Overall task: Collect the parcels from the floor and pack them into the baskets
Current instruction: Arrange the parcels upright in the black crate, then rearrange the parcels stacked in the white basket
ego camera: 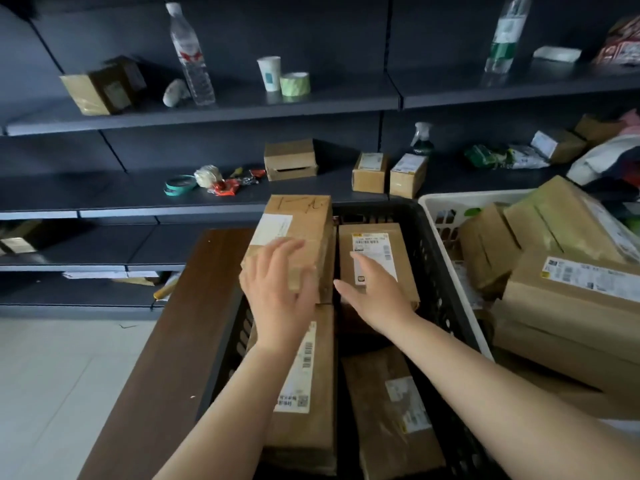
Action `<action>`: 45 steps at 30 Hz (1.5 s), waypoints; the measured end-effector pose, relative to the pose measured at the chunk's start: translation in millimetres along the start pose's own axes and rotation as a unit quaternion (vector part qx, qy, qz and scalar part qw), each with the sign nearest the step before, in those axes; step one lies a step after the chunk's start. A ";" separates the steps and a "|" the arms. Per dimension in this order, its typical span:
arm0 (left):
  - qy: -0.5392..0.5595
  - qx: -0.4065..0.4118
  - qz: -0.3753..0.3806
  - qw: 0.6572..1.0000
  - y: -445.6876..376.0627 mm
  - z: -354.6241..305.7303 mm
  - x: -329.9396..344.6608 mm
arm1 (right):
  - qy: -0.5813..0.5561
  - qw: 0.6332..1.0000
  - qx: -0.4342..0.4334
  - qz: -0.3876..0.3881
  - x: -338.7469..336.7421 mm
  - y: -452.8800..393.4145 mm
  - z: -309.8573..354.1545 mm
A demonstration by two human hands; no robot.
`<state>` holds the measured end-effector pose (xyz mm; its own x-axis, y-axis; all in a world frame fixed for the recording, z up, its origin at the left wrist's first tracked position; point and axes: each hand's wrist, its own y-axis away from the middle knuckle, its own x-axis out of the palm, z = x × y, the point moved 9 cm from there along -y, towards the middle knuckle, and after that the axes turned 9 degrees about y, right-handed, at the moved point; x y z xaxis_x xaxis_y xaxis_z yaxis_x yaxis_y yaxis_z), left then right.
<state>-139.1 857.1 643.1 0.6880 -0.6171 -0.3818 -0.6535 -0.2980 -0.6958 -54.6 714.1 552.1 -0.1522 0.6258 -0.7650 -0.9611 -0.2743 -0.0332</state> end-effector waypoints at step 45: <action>-0.171 -0.176 0.499 0.831 136.5 34.9 73.9 | 0.130 0.930 0.209 0.271 37.6 134.1 -56.9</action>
<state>-166.4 796.2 498.7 -0.2411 -0.4590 -0.8551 -0.9633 0.0056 0.2685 -176.0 659.3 482.2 -0.6324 0.2662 -0.7274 -0.7730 -0.1559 0.6150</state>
